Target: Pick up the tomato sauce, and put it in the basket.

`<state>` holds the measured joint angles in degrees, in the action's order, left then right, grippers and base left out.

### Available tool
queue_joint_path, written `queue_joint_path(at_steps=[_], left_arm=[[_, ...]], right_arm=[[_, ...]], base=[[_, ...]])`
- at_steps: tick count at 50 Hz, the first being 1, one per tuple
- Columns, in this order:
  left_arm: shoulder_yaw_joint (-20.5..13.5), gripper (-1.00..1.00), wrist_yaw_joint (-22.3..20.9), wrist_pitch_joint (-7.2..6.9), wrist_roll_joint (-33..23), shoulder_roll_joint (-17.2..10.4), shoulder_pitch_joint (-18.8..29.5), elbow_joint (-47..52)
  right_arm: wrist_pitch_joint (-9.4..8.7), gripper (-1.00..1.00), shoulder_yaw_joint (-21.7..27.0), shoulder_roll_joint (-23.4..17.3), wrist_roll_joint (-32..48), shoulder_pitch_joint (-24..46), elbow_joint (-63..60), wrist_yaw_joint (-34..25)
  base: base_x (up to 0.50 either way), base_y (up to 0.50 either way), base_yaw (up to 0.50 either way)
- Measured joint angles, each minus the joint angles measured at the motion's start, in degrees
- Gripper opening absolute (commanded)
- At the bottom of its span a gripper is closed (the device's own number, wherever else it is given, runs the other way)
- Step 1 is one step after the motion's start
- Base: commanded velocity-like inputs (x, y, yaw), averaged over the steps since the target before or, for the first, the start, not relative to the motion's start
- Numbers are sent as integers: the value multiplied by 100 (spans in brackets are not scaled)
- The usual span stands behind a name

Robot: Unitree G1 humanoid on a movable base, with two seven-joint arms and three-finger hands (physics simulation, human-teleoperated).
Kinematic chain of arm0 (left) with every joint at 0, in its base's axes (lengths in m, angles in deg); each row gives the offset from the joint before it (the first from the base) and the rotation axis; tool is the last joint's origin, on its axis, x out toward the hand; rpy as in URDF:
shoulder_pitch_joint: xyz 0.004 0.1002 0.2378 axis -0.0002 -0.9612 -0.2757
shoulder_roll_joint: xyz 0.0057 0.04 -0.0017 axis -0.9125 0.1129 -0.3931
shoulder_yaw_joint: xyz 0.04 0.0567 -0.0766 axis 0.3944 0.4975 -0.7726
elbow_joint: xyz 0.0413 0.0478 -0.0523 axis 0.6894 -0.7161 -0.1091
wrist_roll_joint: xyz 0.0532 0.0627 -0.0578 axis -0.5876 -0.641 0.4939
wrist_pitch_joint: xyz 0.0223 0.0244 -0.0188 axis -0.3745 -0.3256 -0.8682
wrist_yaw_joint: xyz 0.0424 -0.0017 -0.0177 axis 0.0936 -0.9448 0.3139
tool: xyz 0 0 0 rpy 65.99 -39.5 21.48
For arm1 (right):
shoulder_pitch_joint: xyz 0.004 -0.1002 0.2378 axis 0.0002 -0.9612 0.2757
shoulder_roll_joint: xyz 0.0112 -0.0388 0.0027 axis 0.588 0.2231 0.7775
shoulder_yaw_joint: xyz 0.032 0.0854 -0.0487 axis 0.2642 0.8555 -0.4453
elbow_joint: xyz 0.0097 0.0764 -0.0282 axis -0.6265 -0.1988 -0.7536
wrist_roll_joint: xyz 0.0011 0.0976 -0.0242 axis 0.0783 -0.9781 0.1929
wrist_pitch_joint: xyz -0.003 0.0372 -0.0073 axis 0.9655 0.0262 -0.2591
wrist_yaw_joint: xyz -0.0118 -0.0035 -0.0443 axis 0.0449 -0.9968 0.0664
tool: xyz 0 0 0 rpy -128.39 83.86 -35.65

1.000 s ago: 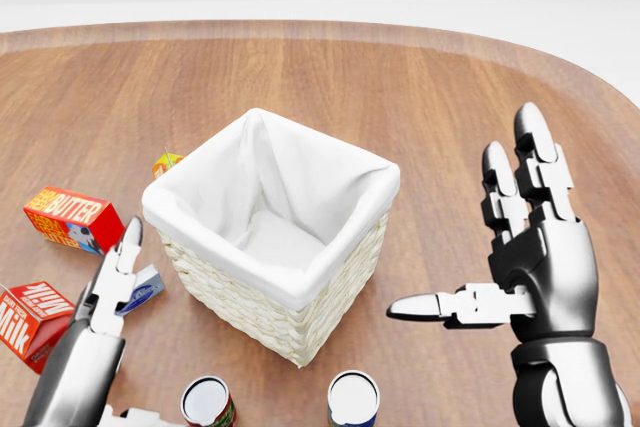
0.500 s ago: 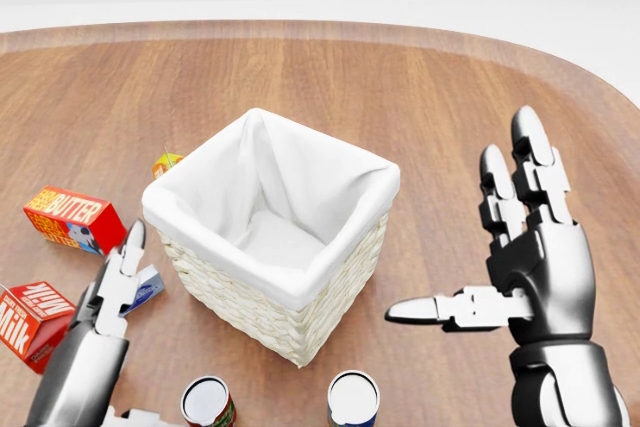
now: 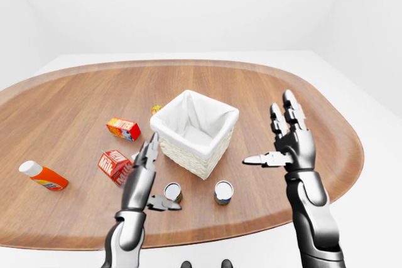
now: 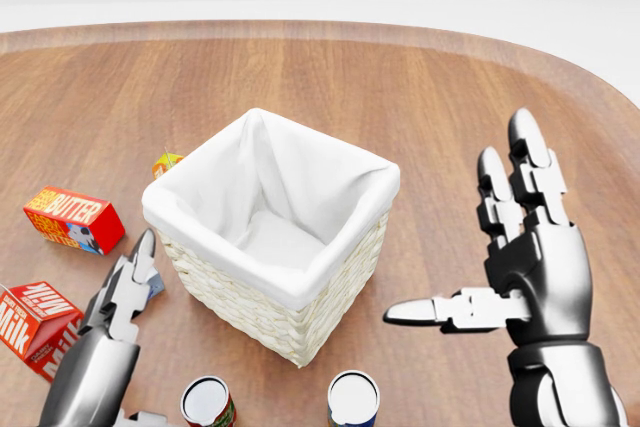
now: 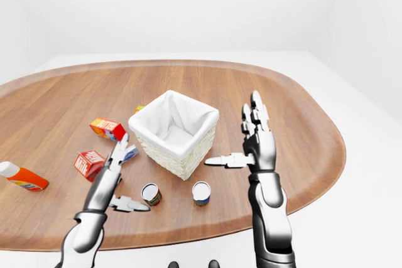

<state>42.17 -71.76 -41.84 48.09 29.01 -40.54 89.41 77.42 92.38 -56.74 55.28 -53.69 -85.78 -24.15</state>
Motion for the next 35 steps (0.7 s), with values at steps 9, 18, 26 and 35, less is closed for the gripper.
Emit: queue_joint_path(at_steps=[9,18,26,35], left_arm=[[20,100,136,147,-68,-24,31,-258],[33,100,271,196,-127,-42,73,-507],[67,100,373,196,-176,-51,105,-700],[118,100,442,196,-214,-58,144,-849]], right_arm=[[0,100,-2,0,6,7,42,-3],[0,100,5,-5,4,20,65,-3],[0,100,4,-4,5,8,64,-5],[0,100,-8,3,14,-6,83,-11]], base=[[0,0,0],[0,0,0],[0,0,0],[0,0,0]])
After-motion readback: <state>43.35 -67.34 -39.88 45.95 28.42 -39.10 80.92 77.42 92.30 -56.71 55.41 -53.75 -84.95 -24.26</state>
